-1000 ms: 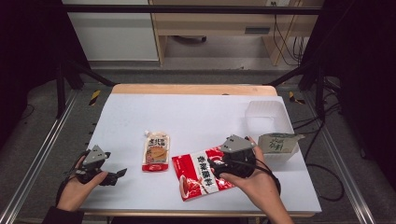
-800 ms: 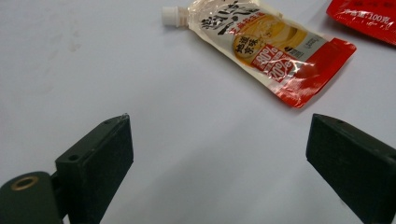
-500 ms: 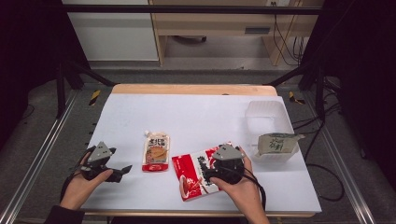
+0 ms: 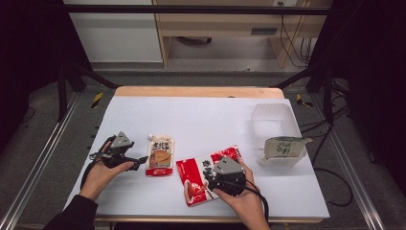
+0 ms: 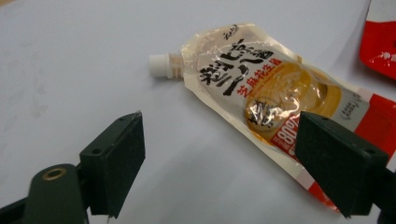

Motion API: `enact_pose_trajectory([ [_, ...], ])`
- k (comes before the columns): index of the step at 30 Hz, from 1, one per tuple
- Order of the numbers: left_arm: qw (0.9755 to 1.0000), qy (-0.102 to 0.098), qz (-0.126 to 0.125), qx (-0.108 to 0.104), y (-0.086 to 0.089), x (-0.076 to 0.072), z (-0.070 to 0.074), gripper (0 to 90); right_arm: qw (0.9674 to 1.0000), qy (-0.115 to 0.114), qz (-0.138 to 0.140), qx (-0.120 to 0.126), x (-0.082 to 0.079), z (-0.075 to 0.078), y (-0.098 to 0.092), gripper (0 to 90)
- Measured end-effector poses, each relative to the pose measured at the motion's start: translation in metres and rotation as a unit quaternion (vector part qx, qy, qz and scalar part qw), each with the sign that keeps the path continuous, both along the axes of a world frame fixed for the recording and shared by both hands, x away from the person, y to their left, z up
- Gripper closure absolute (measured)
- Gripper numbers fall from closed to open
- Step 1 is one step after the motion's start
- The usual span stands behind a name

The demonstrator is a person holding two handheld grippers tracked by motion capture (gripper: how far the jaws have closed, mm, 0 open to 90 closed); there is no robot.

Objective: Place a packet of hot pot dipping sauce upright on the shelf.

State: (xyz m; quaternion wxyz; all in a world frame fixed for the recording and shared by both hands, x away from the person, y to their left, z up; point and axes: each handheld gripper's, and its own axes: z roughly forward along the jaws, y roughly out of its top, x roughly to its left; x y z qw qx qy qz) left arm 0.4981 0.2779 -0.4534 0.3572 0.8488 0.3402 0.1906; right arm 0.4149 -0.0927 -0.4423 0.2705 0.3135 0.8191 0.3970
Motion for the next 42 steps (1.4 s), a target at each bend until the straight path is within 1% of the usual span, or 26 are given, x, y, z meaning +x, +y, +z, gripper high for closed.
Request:
enact_pose_trajectory([
  [1, 1.0000, 0.001, 0.000, 0.003, 0.000, -0.002, -0.001, 16.4, 1.0000, 0.001, 0.004, -0.003, 0.000, 0.000, 0.001, 35.6],
  [2, 1.0000, 0.001, 0.003, 0.004, 0.002, -0.005, -0.003, 16.4, 0.9999, 0.003, 0.014, -0.004, 0.000, 0.000, 0.007, 40.8],
  [3, 1.0000, 0.001, 0.003, 0.004, 0.002, -0.005, -0.003, 16.4, 0.9999, 0.003, 0.014, -0.004, 0.000, 0.000, 0.007, 40.8],
  [5, 1.0000, 0.004, 0.005, 0.001, 0.004, -0.006, -0.005, 16.3, 0.9998, 0.005, 0.015, -0.010, 0.002, 0.000, 0.015, 43.0],
  [7, 0.9999, 0.002, 0.010, -0.002, 0.006, -0.008, -0.006, 16.1, 0.9997, 0.007, 0.018, -0.013, 0.004, 0.000, 0.022, 43.9],
  [11, 1.0000, 0.001, 0.007, 0.005, 0.007, -0.013, -0.009, 14.7, 0.9995, 0.014, 0.021, -0.017, 0.014, 0.003, 0.038, 48.3],
  [13, 0.9999, -0.002, 0.006, 0.009, 0.007, -0.016, -0.008, 14.1, 0.9997, 0.014, 0.018, -0.004, 0.026, 0.011, 0.052, 51.7],
  [14, 0.9999, -0.007, 0.007, 0.007, 0.007, -0.020, -0.007, 14.0, 0.9997, 0.016, 0.020, 0.001, 0.032, 0.013, 0.056, 53.3],
  [15, 0.9999, -0.007, 0.007, 0.007, 0.007, -0.020, -0.007, 14.0, 0.9997, 0.016, 0.020, 0.001, 0.032, 0.013, 0.056, 53.3],
  [17, 0.9999, -0.012, 0.007, 0.005, 0.008, -0.023, -0.004, 14.1, 0.9995, 0.020, 0.022, 0.008, 0.044, 0.015, 0.066, 55.8],
  [18, 0.9998, -0.015, 0.007, 0.005, 0.009, -0.025, -0.003, 14.0, 0.9991, 0.027, 0.030, 0.015, 0.058, 0.016, 0.076, 59.2],
  [19, 0.9998, -0.015, 0.007, 0.005, 0.009, -0.025, -0.003, 14.1, 0.9987, 0.033, 0.035, 0.015, 0.066, 0.015, 0.081, 60.3],
  [20, 0.9998, -0.017, 0.009, 0.007, 0.009, -0.026, -0.003, 14.1, 0.9987, 0.033, 0.035, 0.015, 0.066, 0.015, 0.081, 60.3],
  [21, 0.9998, -0.017, 0.011, 0.008, 0.009, -0.026, -0.003, 14.2, 0.9985, 0.039, 0.034, 0.016, 0.073, 0.014, 0.086, 61.7],
  [22, 0.9998, -0.016, 0.011, 0.009, 0.010, -0.026, -0.004, 14.3, 0.9982, 0.047, 0.035, 0.014, 0.085, 0.011, 0.094, 64.5],
  [23, 0.9997, -0.016, 0.012, 0.010, 0.010, -0.027, -0.004, 14.3, 0.9982, 0.047, 0.035, 0.014, 0.085, 0.011, 0.094, 64.5],
  [24, 0.9997, -0.015, 0.014, 0.011, 0.010, -0.027, -0.004, 14.4, 0.9978, 0.057, 0.034, 0.007, 0.096, 0.008, 0.102, 66.9],
  [25, 0.9997, -0.015, 0.014, 0.012, 0.010, -0.028, -0.004, 14.4, 0.9978, 0.057, 0.034, 0.007, 0.096, 0.008, 0.102, 66.9],
  [26, 0.9997, -0.015, 0.016, 0.013, 0.011, -0.029, -0.004, 14.5, 0.9975, 0.060, 0.037, 0.001, 0.106, 0.005, 0.108, 68.5],
  [27, 0.9997, -0.015, 0.016, 0.013, 0.011, -0.029, -0.004, 14.5, 0.9975, 0.060, 0.037, 0.001, 0.106, 0.005, 0.108, 68.5],
  [29, 0.9997, -0.013, 0.017, 0.014, 0.012, -0.030, -0.004, 14.5, 0.9971, 0.069, 0.032, 0.008, 0.117, 0.001, 0.114, 68.6],
  [30, 0.9997, -0.013, 0.017, 0.012, 0.012, -0.031, -0.004, 14.5, 0.9971, 0.069, 0.032, 0.008, 0.117, 0.001, 0.114, 68.6],
  [32, 0.9997, -0.014, 0.019, 0.011, 0.013, -0.033, -0.003, 14.5, 0.9965, 0.075, 0.027, 0.024, 0.123, -0.002, 0.117, 68.1],
  [36, 0.9995, -0.014, 0.024, 0.013, 0.015, -0.040, -0.003, 14.6, 0.9953, 0.088, 0.019, 0.037, 0.134, -0.012, 0.124, 68.3],
  [41, 0.9994, -0.016, 0.027, 0.012, 0.014, -0.043, -0.002, 14.7, 0.9947, 0.093, 0.011, 0.041, 0.141, -0.018, 0.126, 68.9],
  [42, 0.9994, -0.017, 0.027, 0.012, 0.014, -0.043, -0.002, 14.7, 0.9944, 0.097, 0.004, 0.043, 0.144, -0.020, 0.128, 69.2],
])
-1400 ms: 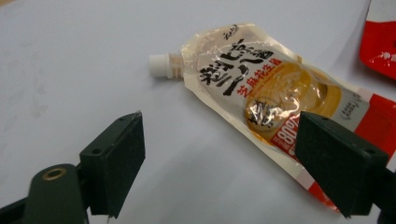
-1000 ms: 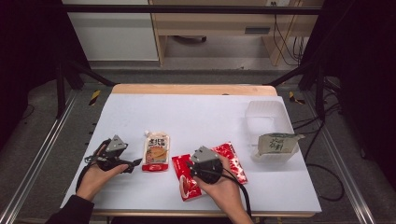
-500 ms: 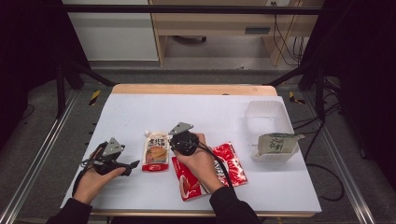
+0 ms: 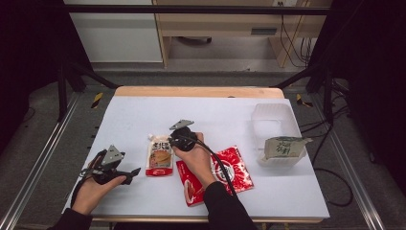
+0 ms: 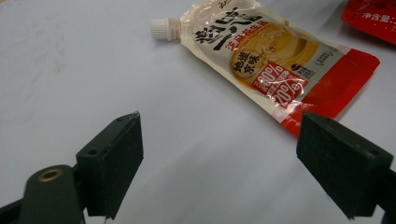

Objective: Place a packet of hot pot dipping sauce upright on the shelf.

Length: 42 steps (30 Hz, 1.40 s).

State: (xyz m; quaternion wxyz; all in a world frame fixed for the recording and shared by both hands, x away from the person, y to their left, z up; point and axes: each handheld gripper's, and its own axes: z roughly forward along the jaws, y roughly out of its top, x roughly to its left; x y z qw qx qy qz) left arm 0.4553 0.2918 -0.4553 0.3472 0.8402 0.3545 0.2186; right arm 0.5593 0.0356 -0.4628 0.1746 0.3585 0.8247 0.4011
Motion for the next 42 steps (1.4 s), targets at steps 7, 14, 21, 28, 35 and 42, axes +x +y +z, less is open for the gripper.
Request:
enact_pose_trajectory([
  [7, 1.0000, 0.000, 0.000, 0.001, 0.000, 0.001, 0.000, 14.8, 0.9999, -0.002, 0.000, -0.010, 0.006, -0.003, 0.008, 67.9],
  [14, 1.0000, 0.000, -0.001, 0.004, 0.000, 0.001, 0.000, 15.0, 0.9995, -0.007, -0.003, -0.031, 0.009, -0.009, 0.014, 64.4],
  [21, 1.0000, 0.000, -0.003, 0.005, -0.001, 0.001, 0.000, 15.1, 0.9995, 0.004, -0.006, -0.030, 0.012, -0.012, 0.017, 59.5],
  [28, 1.0000, 0.000, -0.004, 0.005, 0.000, 0.001, 0.000, 15.2, 0.9991, 0.007, 0.005, -0.042, 0.011, -0.013, 0.019, 59.5],
  [35, 1.0000, 0.002, -0.005, 0.006, -0.001, 0.001, 0.000, 15.2, 0.9990, 0.015, 0.010, -0.042, 0.012, -0.014, 0.021, 61.0],
  [42, 1.0000, 0.003, -0.006, 0.004, -0.001, 0.001, -0.001, 15.3, 0.9982, 0.033, 0.021, -0.045, 0.012, -0.014, 0.021, 68.1],
])
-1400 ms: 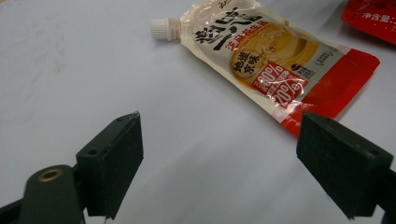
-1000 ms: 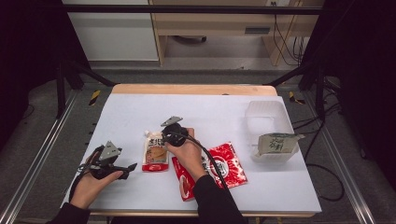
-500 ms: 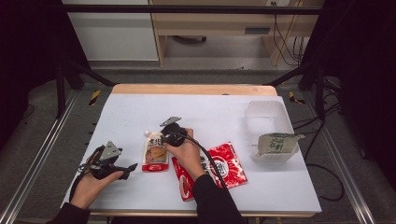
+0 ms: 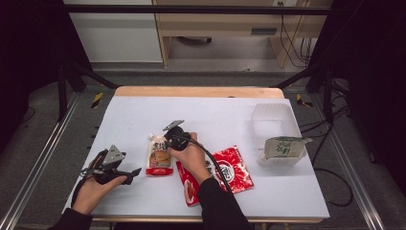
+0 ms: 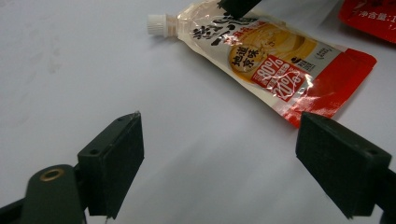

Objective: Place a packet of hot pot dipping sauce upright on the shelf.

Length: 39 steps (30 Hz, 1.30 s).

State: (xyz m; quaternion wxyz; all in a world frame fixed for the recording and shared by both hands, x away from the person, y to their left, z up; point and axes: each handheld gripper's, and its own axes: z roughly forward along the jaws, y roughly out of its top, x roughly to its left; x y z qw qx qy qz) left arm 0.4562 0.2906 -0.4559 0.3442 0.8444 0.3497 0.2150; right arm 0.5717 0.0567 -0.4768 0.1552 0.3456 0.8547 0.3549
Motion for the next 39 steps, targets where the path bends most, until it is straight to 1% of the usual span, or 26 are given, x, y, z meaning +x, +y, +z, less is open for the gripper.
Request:
enact_pose_trajectory([
  [4, 1.0000, 0.000, -0.002, 0.000, 0.000, 0.000, 0.000, 15.2, 0.9999, 0.009, 0.005, 0.001, 0.000, 0.000, 0.000, 74.5],
  [6, 1.0000, 0.001, -0.002, 0.000, 0.000, 0.000, 0.000, 15.2, 0.9999, 0.012, 0.009, 0.000, -0.001, 0.001, 0.000, 80.4],
  [7, 1.0000, 0.001, -0.002, -0.001, -0.001, 0.000, 0.000, 15.2, 0.9999, 0.012, 0.009, 0.000, -0.001, 0.001, 0.000, 80.4],
  [8, 1.0000, 0.001, -0.002, 0.000, -0.001, 0.000, 0.000, 15.3, 0.9998, 0.015, 0.013, 0.003, -0.001, 0.001, -0.001, 84.0],
  [9, 1.0000, 0.001, -0.002, 0.000, -0.001, 0.000, 0.000, 15.2, 0.9998, 0.015, 0.013, 0.003, -0.001, 0.001, -0.001, 84.0],
  [10, 1.0000, 0.001, -0.002, 0.000, -0.001, 0.000, 0.000, 15.2, 0.9997, 0.017, 0.016, 0.004, -0.001, 0.001, -0.001, 86.8],
  [15, 1.0000, 0.000, -0.002, -0.001, 0.000, 0.000, 0.000, 15.3, 0.9997, 0.012, 0.019, 0.004, -0.002, 0.002, 0.000, 89.4],
  [16, 1.0000, 0.001, -0.003, 0.002, 0.000, 0.000, 0.000, 15.3, 0.9998, 0.008, 0.020, 0.005, -0.003, 0.004, -0.001, 89.9],
  [21, 1.0000, 0.001, -0.002, 0.001, 0.000, 0.001, 0.000, 15.3, 0.9997, -0.001, 0.024, 0.008, -0.005, 0.010, -0.003, 90.0],
  [22, 1.0000, 0.000, -0.003, 0.000, 0.000, 0.001, 0.001, 15.3, 0.9996, -0.004, 0.027, 0.009, -0.007, 0.014, -0.005, 90.0],
  [23, 1.0000, 0.000, -0.003, 0.000, 0.000, 0.001, 0.001, 15.3, 0.9996, -0.004, 0.027, 0.009, -0.007, 0.014, -0.005, 90.0],
  [24, 1.0000, 0.000, -0.002, -0.002, -0.001, 0.001, 0.001, 15.3, 0.9993, -0.011, 0.031, 0.014, -0.009, 0.020, -0.008, 90.0],
  [25, 1.0000, 0.000, -0.002, -0.002, -0.001, 0.001, 0.001, 15.3, 0.9993, -0.011, 0.031, 0.014, -0.009, 0.020, -0.008, 90.0],
  [26, 1.0000, -0.001, -0.002, -0.002, -0.001, 0.001, 0.001, 15.3, 0.9989, -0.020, 0.036, 0.022, -0.012, 0.027, -0.011, 90.0],
  [27, 1.0000, -0.001, -0.002, -0.002, -0.001, 0.001, 0.001, 15.3, 0.9989, -0.020, 0.036, 0.022, -0.012, 0.027, -0.011, 90.0],
  [28, 1.0000, -0.002, -0.003, -0.002, -0.001, 0.001, 0.001, 15.4, 0.9984, -0.027, 0.040, 0.029, -0.017, 0.034, -0.014, 90.0],
  [29, 1.0000, -0.003, -0.003, -0.003, -0.001, 0.001, 0.002, 15.4, 0.9984, -0.027, 0.040, 0.029, -0.017, 0.034, -0.014, 90.0],
  [30, 1.0000, -0.006, -0.003, -0.006, -0.002, 0.001, 0.003, 15.5, 0.9975, -0.036, 0.046, 0.039, -0.022, 0.042, -0.016, 90.0],
  [31, 1.0000, -0.006, -0.003, -0.006, -0.002, 0.001, 0.003, 15.9, 0.9975, -0.036, 0.046, 0.039, -0.022, 0.042, -0.016, 90.0],
  [32, 0.9999, -0.010, -0.001, -0.009, -0.002, 0.001, 0.005, 15.9, 0.9965, -0.045, 0.054, 0.045, -0.027, 0.050, -0.018, 90.0],
  [33, 0.9999, -0.010, -0.001, -0.009, -0.002, 0.001, 0.005, 16.0, 0.9965, -0.045, 0.054, 0.045, -0.027, 0.050, -0.018, 90.0],
  [34, 0.9999, -0.011, -0.001, -0.008, -0.002, 0.001, 0.006, 16.0, 0.9960, -0.049, 0.058, 0.047, -0.030, 0.054, -0.018, 90.0],
  [35, 0.9999, -0.011, -0.002, -0.008, -0.002, 0.001, 0.007, 16.1, 0.9950, -0.056, 0.062, 0.053, -0.036, 0.060, -0.019, 90.0],
  [36, 0.9999, -0.013, -0.002, -0.010, -0.002, 0.001, 0.008, 16.1, 0.9950, -0.056, 0.062, 0.053, -0.036, 0.060, -0.019, 90.0],
  [38, 0.9997, -0.018, -0.003, -0.014, -0.002, 0.001, 0.013, 16.3, 0.9933, -0.066, 0.072, 0.061, -0.043, 0.067, -0.020, 90.0],
  [39, 0.9997, -0.018, -0.003, -0.014, -0.002, 0.001, 0.013, 16.3, 0.9933, -0.066, 0.072, 0.061, -0.043, 0.067, -0.020, 90.0],
])
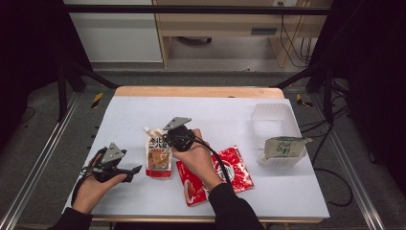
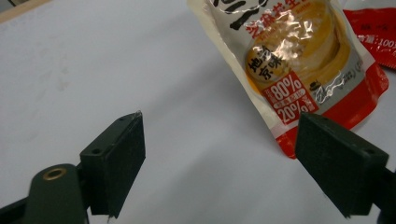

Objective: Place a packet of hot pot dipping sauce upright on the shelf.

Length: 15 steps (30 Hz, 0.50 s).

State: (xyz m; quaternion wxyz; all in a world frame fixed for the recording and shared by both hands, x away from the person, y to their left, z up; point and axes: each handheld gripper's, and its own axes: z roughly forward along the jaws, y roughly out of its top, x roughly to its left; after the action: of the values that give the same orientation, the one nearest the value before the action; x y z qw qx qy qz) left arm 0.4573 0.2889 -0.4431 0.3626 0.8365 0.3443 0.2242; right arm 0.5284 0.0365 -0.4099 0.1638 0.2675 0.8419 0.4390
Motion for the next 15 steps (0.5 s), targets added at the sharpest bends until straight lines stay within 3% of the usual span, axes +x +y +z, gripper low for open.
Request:
enact_pose_trajectory([
  [10, 0.9997, -0.018, -0.007, -0.013, 0.006, 0.010, 0.030, 18.2, 0.9992, -0.028, 0.030, 0.005, -0.019, 0.015, 0.000, 90.0],
  [15, 0.9990, -0.031, -0.033, 0.004, 0.002, 0.017, 0.049, 18.7, 0.9982, -0.038, 0.045, 0.010, -0.026, 0.021, 0.000, 90.0],
])
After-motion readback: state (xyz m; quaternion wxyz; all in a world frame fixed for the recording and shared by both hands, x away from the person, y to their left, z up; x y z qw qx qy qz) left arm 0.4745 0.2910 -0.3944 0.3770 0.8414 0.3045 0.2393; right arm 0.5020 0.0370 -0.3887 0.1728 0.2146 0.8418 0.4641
